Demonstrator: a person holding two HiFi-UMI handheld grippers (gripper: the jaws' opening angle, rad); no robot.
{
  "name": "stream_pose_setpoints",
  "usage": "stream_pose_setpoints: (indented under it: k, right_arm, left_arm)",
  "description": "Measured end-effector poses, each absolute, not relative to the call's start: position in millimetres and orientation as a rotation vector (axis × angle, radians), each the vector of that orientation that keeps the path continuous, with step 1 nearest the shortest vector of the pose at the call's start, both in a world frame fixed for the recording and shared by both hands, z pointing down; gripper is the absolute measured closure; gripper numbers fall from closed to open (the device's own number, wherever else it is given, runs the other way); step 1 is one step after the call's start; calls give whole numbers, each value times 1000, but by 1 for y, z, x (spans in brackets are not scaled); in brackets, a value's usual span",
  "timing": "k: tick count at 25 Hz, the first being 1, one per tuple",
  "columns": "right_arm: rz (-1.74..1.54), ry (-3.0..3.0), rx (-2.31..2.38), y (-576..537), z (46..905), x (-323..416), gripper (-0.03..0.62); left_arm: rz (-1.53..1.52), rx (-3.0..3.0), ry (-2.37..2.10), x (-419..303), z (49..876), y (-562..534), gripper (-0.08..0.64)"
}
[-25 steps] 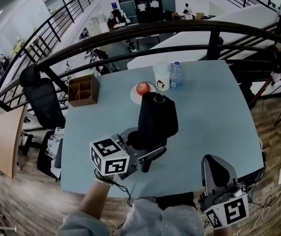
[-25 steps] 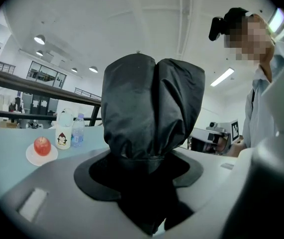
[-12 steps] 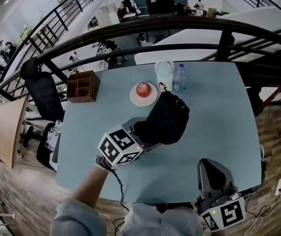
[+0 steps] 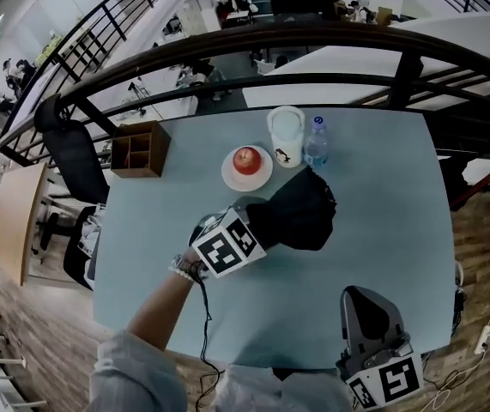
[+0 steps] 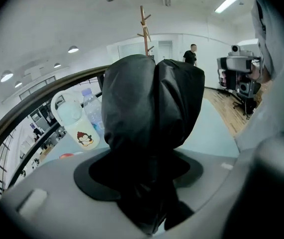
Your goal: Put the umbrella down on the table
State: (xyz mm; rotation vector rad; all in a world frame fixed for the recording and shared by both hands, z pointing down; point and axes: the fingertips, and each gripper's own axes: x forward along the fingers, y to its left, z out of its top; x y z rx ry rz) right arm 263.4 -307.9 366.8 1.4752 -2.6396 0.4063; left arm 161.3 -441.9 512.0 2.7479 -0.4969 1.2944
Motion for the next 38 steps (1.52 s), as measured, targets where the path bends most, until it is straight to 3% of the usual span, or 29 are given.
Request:
stream_pose_setpoints:
  k: [21, 38]
  right_arm:
    - [536, -2617, 1398, -357, 406, 296, 592]
    - [567, -2618, 1370, -371, 418, 294, 592]
  left_arm:
    - [1829, 2540, -327, 185, 623, -517, 301]
    - [1917, 2438, -309, 188, 651, -529, 299]
